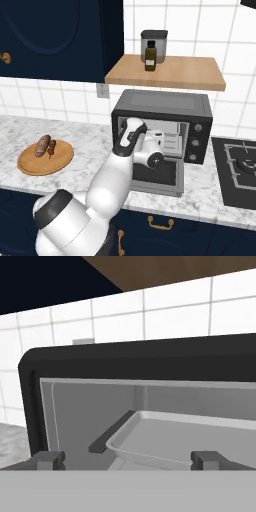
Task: Pick up the kebab skewer and baguette bread, and place them inside the toaster oven. Close the toaster oven door and start by setting the timer.
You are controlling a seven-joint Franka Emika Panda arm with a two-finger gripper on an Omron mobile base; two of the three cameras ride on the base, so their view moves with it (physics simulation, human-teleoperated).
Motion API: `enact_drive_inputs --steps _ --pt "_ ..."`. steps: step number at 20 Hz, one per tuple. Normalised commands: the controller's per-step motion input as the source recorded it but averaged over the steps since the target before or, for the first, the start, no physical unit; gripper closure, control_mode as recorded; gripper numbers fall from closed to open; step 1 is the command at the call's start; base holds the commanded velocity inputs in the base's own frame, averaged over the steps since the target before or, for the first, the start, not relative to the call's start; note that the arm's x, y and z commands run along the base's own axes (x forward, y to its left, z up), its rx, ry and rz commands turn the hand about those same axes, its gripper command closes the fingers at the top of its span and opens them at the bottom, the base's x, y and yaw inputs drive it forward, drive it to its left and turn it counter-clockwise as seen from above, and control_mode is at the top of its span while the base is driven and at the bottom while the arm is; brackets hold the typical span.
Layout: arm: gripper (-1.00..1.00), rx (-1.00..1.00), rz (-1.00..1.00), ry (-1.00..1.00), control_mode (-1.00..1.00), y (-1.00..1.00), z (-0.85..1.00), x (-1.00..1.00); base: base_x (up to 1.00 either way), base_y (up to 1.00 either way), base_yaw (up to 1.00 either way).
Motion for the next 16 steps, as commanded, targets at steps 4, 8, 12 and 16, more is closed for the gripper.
enact_drive_inputs --steps 4,8,12,16 --pt "-1.0 0.0 -0.07 0.0 -1.0 0.0 -0.11 0.15 0.0 0.0 0.0" --pt "-1.0 0.0 -0.04 0.0 -1.0 0.0 0.0 0.26 0.0 0.0 0.0" --pt "-1.0 0.0 -0.03 0.0 -1.0 -0.03 -0.03 0.19 0.0 0.0 0.0" --pt "-1.0 0.0 -0.02 0.0 -1.0 -0.04 -0.13 0.01 0.0 0.0 0.0"
